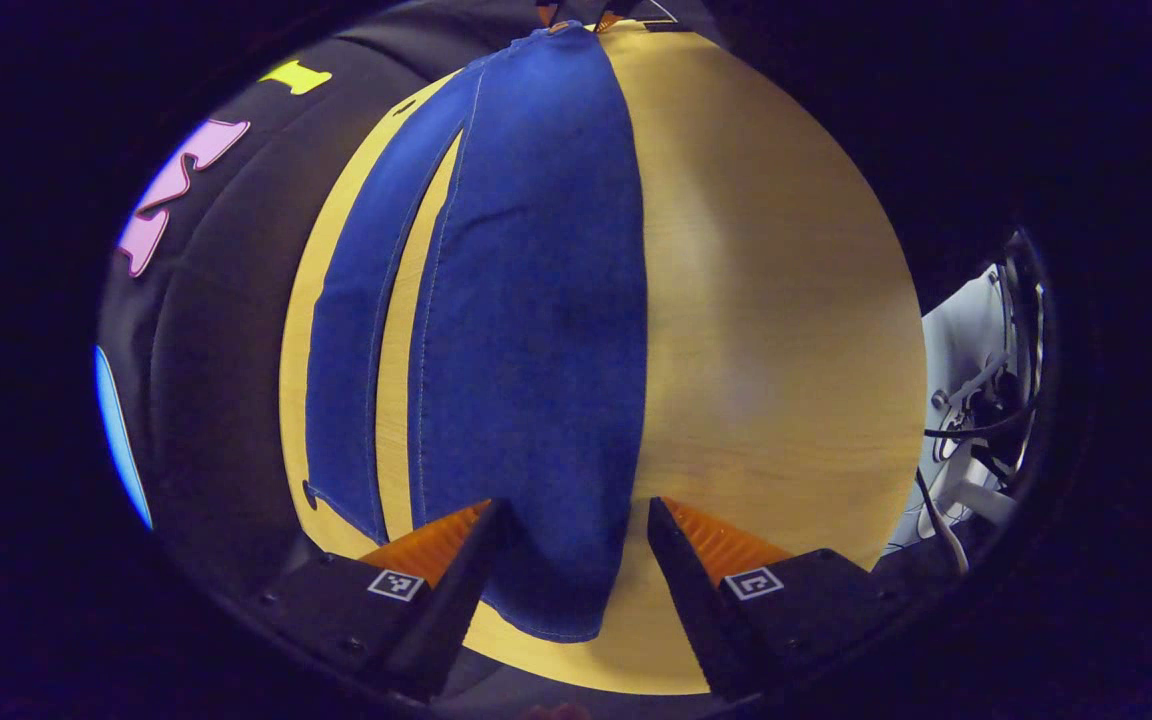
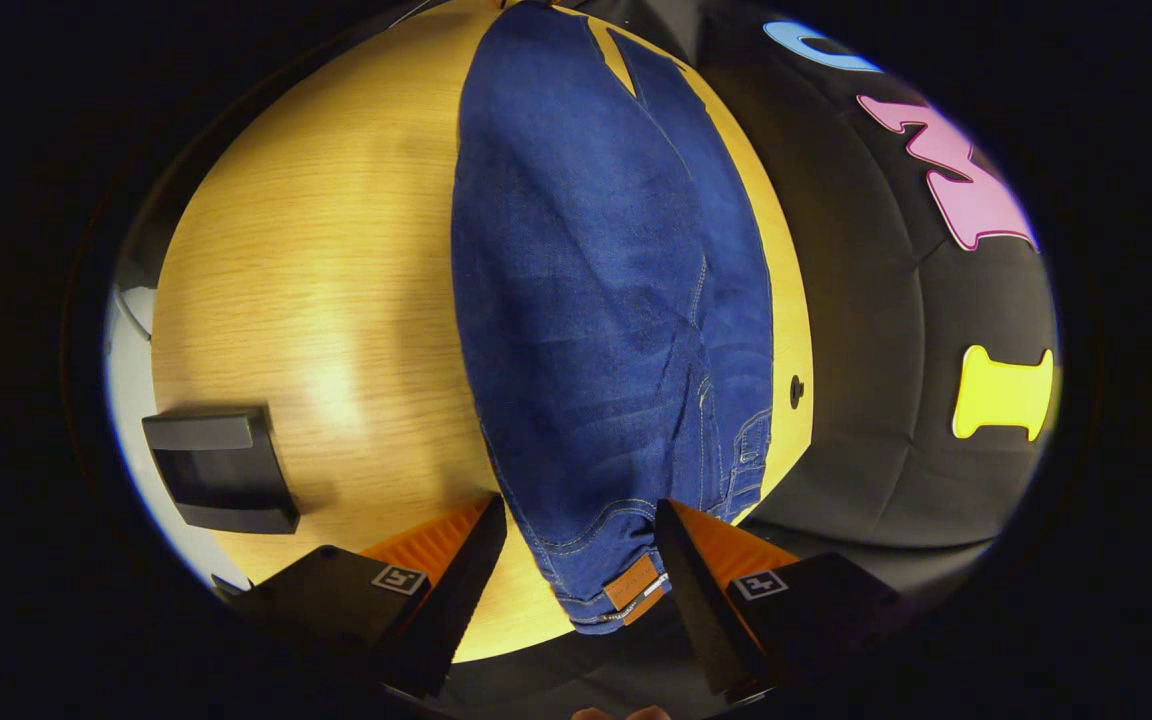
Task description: Grasp the waist and the cuffs of the jeans and fold them to make the two legs overlap; first hold the waist and fold one-third of the jeans toward the cuffs, then hold the cuffs and fold the remaining one-third in the same direction to finish folding.
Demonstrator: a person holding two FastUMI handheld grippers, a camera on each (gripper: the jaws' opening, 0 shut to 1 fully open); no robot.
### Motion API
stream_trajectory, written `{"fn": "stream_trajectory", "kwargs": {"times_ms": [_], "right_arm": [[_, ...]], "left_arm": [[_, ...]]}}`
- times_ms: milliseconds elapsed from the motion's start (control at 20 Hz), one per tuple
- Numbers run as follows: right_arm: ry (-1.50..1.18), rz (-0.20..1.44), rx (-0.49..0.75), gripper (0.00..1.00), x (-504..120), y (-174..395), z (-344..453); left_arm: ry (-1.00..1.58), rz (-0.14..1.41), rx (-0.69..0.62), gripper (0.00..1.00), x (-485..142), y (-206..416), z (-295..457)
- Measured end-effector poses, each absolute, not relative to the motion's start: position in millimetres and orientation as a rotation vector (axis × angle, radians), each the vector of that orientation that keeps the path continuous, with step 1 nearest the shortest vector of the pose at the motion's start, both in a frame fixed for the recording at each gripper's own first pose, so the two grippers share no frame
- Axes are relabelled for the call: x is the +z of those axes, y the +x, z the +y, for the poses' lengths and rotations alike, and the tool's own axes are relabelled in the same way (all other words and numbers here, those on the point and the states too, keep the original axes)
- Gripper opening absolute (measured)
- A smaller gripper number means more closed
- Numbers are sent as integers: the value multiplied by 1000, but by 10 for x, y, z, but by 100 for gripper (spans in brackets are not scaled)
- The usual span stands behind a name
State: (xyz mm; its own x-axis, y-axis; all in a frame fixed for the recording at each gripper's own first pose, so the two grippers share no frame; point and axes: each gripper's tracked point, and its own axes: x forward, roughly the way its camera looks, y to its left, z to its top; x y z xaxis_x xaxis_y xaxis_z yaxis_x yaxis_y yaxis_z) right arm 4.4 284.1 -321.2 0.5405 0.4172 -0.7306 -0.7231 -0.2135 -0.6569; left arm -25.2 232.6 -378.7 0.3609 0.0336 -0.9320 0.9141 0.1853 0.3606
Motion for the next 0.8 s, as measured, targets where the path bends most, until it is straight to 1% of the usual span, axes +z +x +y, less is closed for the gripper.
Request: {"fn": "stream_trajectory", "kwargs": {"times_ms": [100, 200, 300, 350, 450, 550, 600, 650, 800], "right_arm": [[-1470, 242, 1034, 94, -3180, 110, 2902], [-1496, 204, 984, 95, -3161, 195, 2974], [-1502, 238, 962, 91, -3251, 194, 3001], [-1500, 293, 970, 75, -3338, 140, 2970], [-1502, 342, 967, 41, -3408, 81, 2971], [-1491, 354, 924, 7, -3401, 89, 2955], [-1466, 380, 908, 10, -3414, 101, 2949], [-1434, 412, 897, 5, -3420, 86, 2953], [-1365, 495, 896, 5, -3345, 102, 2964]], "left_arm": [[1204, 1024, -785, 94, -3797, -247, 2351], [1173, 1020, -811, 95, -3828, -263, 2330], [1180, 1016, -832, 92, -3845, -264, 2361], [1182, 1014, -837, 87, -3866, -281, 2341], [1199, 1026, -827, 52, -3920, -337, 2369], [1201, 1016, -800, 17, -3907, -292, 2359], [1181, 1020, -790, 10, -3936, -278, 2334], [1147, 1047, -782, 6, -3932, -285, 2326], [973, 1149, -761, 6, -3868, -255, 2338]]}}
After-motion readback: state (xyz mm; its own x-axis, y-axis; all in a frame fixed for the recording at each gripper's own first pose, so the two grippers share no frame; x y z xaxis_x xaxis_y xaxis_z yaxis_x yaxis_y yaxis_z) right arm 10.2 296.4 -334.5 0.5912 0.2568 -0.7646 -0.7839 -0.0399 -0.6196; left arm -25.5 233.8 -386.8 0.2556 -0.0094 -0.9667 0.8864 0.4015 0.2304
